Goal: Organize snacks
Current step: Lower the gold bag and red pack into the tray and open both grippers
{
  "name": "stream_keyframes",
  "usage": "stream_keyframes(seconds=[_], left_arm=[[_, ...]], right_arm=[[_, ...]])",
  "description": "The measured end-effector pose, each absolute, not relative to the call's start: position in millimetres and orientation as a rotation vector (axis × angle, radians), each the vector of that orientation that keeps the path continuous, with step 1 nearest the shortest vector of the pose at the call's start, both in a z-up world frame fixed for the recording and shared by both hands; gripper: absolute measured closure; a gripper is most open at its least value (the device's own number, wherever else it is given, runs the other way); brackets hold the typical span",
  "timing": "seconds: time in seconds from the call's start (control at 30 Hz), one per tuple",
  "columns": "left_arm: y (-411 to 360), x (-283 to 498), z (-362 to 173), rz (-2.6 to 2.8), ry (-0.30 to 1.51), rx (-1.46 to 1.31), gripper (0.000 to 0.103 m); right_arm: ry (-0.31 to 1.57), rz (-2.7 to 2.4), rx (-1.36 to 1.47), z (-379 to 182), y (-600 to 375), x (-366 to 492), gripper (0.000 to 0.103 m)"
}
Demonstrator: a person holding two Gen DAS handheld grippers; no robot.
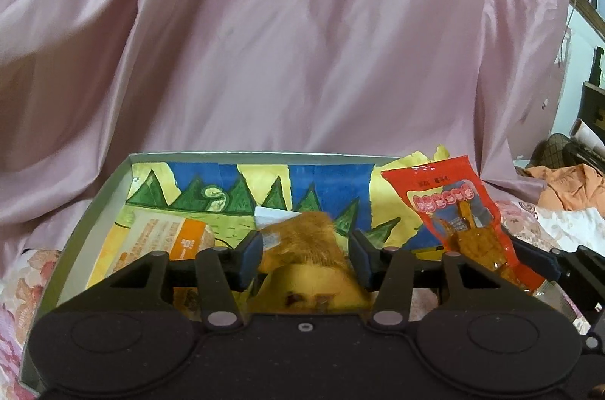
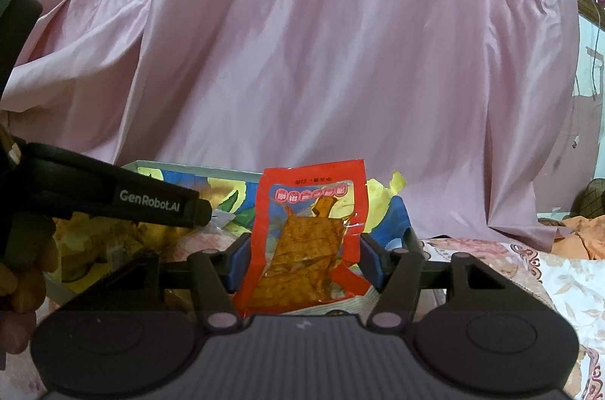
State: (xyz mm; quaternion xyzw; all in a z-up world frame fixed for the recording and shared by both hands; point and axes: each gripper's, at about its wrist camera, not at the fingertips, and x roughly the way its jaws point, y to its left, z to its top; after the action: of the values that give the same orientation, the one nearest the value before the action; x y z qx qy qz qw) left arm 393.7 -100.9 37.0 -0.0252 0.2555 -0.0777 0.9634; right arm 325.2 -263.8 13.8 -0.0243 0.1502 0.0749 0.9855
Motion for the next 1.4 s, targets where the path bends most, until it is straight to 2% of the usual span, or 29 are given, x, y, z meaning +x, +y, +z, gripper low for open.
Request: stream_keyframes(seconds=[0.2,0.5,0.73,1.17,1.4], left_arm=[[-99.6,389.8,41.3,-0.138,0.501,-0.086,0.018],[-96.1,374.4,63.1,-0.108,0.426,-0.102,0.002],[-85.8,352.4,84.5,-0.077,0.381,-0.148,0.001],[-71.4,302.6,125.9,-0.054,0.297,-0.158,0.001],[-63.0,270.0,122.6,-0.036,0.276,-0.160,0.001]], right_arm=[[0.306,0.155,-0.039,14.8,-269.4,329.8,0.026],[0.251,0.139,-0.027,26.8,-274.0,317.8,0.012],[0.200,0.123,-0.013,48.2,-279.8,301.0,0.000],[0.126,0.076,-0.020,87.5,-279.6,256.4,0.000],[0.112,0.073,0.006,84.8,-276.9,218.9,0.000]])
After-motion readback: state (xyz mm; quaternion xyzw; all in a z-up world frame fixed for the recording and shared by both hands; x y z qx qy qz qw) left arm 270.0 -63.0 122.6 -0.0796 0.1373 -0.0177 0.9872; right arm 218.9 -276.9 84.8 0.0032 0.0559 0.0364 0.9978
